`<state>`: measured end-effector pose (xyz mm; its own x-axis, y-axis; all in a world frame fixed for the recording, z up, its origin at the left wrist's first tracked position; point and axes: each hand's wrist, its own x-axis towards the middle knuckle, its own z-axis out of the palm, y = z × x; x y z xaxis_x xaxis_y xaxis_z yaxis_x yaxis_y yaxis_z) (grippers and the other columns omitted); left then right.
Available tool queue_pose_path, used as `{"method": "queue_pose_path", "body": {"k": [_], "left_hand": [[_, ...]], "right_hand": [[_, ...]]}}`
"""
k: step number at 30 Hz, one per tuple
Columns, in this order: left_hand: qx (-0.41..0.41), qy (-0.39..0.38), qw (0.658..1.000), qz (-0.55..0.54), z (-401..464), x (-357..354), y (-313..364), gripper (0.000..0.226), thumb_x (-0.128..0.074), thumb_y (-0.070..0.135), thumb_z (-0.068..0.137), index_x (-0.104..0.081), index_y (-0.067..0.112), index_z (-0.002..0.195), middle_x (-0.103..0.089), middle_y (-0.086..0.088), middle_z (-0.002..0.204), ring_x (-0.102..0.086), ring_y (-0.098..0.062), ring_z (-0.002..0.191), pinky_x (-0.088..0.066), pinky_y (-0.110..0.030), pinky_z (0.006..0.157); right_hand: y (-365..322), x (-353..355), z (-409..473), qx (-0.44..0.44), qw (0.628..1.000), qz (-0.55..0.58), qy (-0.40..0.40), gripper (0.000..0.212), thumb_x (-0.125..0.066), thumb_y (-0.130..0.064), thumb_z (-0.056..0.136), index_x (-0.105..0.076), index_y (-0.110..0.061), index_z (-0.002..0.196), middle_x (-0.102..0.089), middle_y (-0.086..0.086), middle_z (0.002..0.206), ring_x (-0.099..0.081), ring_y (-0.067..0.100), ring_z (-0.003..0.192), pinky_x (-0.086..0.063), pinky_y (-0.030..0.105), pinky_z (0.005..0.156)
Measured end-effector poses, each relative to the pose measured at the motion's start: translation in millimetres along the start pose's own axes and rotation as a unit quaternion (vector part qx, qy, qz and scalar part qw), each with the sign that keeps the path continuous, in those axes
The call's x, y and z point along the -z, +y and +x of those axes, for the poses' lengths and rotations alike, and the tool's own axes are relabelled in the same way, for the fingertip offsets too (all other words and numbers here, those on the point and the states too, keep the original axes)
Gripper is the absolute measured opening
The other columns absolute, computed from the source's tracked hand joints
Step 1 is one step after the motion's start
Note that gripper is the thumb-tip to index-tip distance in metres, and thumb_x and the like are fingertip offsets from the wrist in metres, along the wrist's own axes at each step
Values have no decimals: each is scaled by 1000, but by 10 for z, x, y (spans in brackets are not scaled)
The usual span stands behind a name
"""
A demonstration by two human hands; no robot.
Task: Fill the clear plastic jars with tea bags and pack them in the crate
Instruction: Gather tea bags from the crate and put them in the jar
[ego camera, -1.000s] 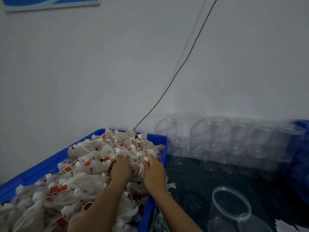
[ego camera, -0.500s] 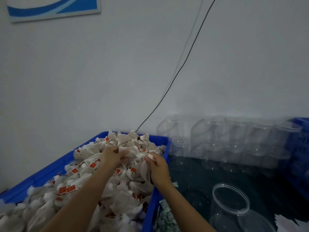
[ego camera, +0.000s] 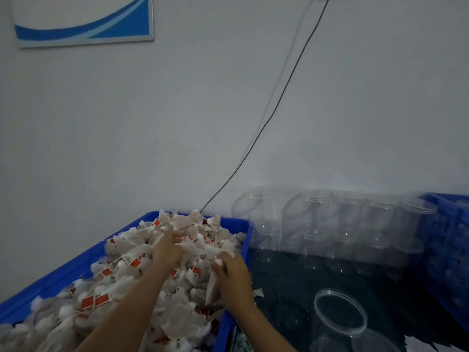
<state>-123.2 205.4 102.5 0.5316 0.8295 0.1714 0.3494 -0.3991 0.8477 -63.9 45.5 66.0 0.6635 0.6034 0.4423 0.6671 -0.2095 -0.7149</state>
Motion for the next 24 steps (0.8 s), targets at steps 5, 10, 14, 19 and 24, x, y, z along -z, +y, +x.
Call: {"method": "queue_pose_path", "body": {"k": [5, 10, 14, 19, 24], "left_hand": [[-56, 7, 992, 111, 223, -209, -221, 49, -53, 0, 92, -45, 8, 139, -49, -14, 139, -49, -30, 125, -42, -36, 102], [-58, 12, 974, 219, 306, -294, -350, 39, -52, 13, 96, -47, 10, 135, -53, -12, 134, -53, -26, 121, -43, -33, 102], [-52, 33, 962, 267, 272, -261, -390, 22, -52, 21, 98, -59, 12, 117, -64, -6, 114, -62, -17, 101, -49, -28, 95], [-128, 41, 969, 206, 194, -81, -25, 15, -64, 26, 91, -63, 15, 100, -63, 0, 99, -54, -9, 83, -42, -21, 80], [-146, -120, 965, 184, -102, 54, 396, 18, -76, 19, 79, -59, 26, 81, -59, 12, 79, -55, 2, 66, -37, -7, 56]], "right_hand": [[0, -28, 67, 21, 991, -121, -48, 20, -44, -29, 100, -58, -22, 112, -47, -1, 129, -54, 13, 107, -44, 21, 94], [9, -18, 57, 22, 993, -103, -47, 27, -40, -34, 101, -59, -21, 115, -45, -2, 134, -54, 11, 109, -42, 18, 96], [9, -7, 52, 26, 995, -90, -34, 24, -40, -34, 101, -58, -20, 110, -38, -5, 140, -51, 4, 102, -36, 11, 89], [21, 1, 46, 56, 994, -88, -34, 12, -49, -19, 98, -55, -22, 107, -52, -3, 117, -54, 8, 96, -45, 16, 85], [10, 13, 53, 8, 993, 114, -5, 38, -57, -15, 94, -31, -38, 107, -57, -10, 92, -60, 3, 77, -50, 13, 63]]}}
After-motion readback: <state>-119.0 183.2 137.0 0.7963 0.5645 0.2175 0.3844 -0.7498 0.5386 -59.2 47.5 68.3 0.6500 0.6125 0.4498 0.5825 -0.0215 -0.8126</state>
